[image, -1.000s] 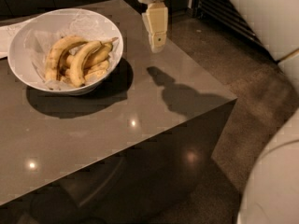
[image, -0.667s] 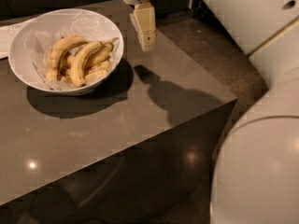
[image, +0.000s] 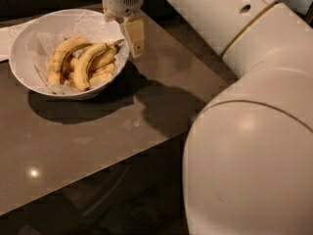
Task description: Pick banana from white bowl
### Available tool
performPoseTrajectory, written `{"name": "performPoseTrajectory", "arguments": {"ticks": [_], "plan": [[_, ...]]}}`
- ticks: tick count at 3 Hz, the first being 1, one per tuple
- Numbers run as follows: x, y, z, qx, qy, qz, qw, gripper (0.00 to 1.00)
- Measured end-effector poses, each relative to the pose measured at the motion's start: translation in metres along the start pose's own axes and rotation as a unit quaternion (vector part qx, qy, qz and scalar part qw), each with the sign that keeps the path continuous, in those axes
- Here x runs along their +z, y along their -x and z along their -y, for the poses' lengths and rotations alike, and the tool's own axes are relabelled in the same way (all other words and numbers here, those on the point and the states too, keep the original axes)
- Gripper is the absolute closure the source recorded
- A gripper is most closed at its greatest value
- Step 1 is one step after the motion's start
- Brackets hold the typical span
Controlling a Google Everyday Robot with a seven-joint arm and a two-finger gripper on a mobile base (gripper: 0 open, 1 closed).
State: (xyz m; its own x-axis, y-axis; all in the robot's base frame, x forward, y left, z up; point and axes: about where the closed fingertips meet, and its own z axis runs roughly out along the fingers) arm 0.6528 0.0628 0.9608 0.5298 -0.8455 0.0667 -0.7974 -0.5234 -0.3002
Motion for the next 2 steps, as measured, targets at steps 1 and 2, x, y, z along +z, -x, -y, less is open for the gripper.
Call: {"name": "performPoseTrajectory", "arguments": {"ticks": [1, 2], "plan": [[0.016, 0.008, 0.006, -0.014, 0.016, -0.005, 0.9998, 0.26], [0.019, 0.009, 0.017, -0.028, 0.022, -0.018, 0.9992, 0.29]]}}
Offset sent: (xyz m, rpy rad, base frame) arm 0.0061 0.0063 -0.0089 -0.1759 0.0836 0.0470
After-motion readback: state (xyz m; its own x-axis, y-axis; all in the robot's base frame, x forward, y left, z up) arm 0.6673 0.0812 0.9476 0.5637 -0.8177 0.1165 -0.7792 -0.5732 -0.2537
